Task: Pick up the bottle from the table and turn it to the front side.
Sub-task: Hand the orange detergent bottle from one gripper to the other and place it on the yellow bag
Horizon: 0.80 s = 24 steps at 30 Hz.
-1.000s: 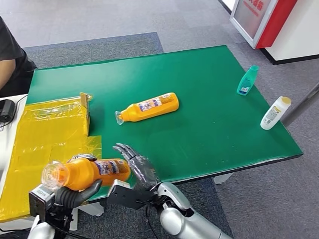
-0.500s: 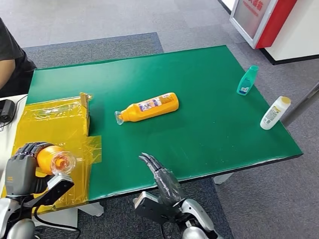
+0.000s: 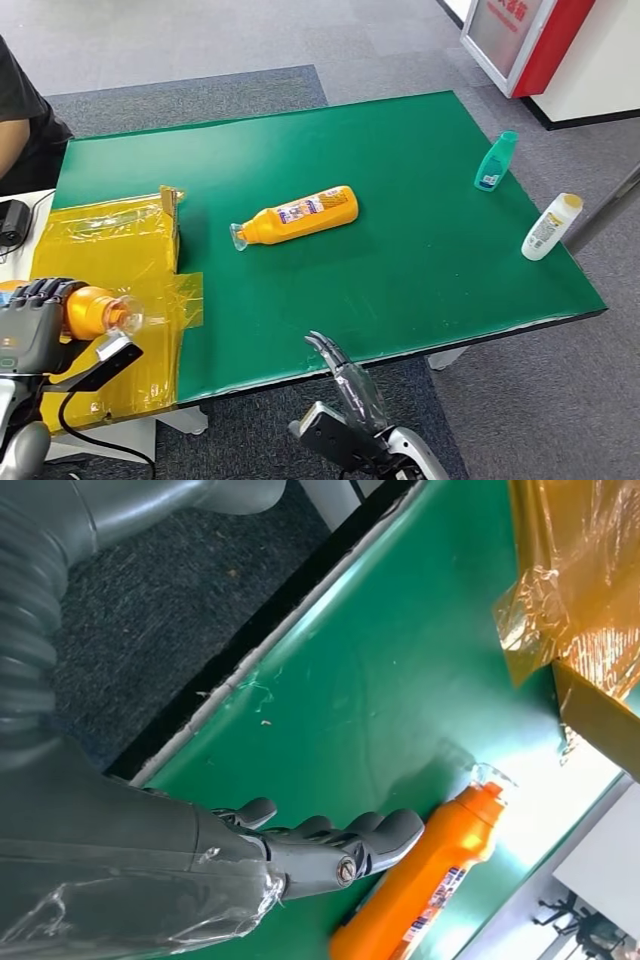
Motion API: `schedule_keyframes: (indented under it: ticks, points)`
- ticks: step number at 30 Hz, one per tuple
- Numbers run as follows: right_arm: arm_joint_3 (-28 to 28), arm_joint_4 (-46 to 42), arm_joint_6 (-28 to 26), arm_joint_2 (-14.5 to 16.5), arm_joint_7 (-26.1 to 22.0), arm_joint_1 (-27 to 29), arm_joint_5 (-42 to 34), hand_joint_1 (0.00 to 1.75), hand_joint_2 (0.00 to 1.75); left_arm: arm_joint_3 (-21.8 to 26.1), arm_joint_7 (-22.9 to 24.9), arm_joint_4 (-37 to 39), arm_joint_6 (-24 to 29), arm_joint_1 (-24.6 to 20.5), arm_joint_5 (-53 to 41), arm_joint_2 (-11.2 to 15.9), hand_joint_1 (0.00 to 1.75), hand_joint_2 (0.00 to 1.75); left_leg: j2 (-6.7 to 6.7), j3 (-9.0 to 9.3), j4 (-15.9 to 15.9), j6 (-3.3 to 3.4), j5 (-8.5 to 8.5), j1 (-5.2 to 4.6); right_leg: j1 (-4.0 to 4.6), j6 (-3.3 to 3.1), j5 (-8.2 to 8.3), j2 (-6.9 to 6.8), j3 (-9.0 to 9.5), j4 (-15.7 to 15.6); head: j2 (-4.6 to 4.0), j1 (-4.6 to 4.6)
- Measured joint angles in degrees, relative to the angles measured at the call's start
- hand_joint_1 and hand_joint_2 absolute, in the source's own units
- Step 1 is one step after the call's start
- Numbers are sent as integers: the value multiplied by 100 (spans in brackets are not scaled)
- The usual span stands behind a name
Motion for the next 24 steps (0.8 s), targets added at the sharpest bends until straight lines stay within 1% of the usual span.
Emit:
schedule_keyframes:
  ticks: [6,10,14,18,20,24]
  points:
    - [3,2,49,-21,-49,-2,-34,0,175,-55,9,174,-10,-119,-122,32,175,175,0,-1,0,1,0,0,-1,1,-1,-1,-3,-1,0,0]
    - [53,31,229,-26,-145,-73,-215,0,175,-277,149,512,-95,-461,-403,-29,175,175,0,-1,0,1,1,0,-1,1,3,-1,0,-1,0,0]
    - [178,160,423,-26,-198,-233,-281,0,175,-658,399,1096,-133,-832,-651,-293,175,175,0,0,0,1,5,-1,-3,4,10,-1,0,-1,0,1]
    - [304,322,550,-24,-238,-392,-275,0,175,-1074,692,1729,-210,-1122,-758,-664,175,175,0,-1,1,2,6,-2,-7,7,12,-1,1,-1,0,2]
    - [347,395,619,-22,-255,-450,-281,0,175,-1232,797,2017,-298,-1266,-784,-835,175,175,0,-1,1,2,6,-3,-7,7,13,0,0,-1,0,2]
    - [411,556,697,-14,-273,-518,-296,0,175,-1440,909,2488,-372,-1543,-832,-1071,175,175,0,-1,1,2,6,-3,-6,8,13,-1,1,-1,0,1]
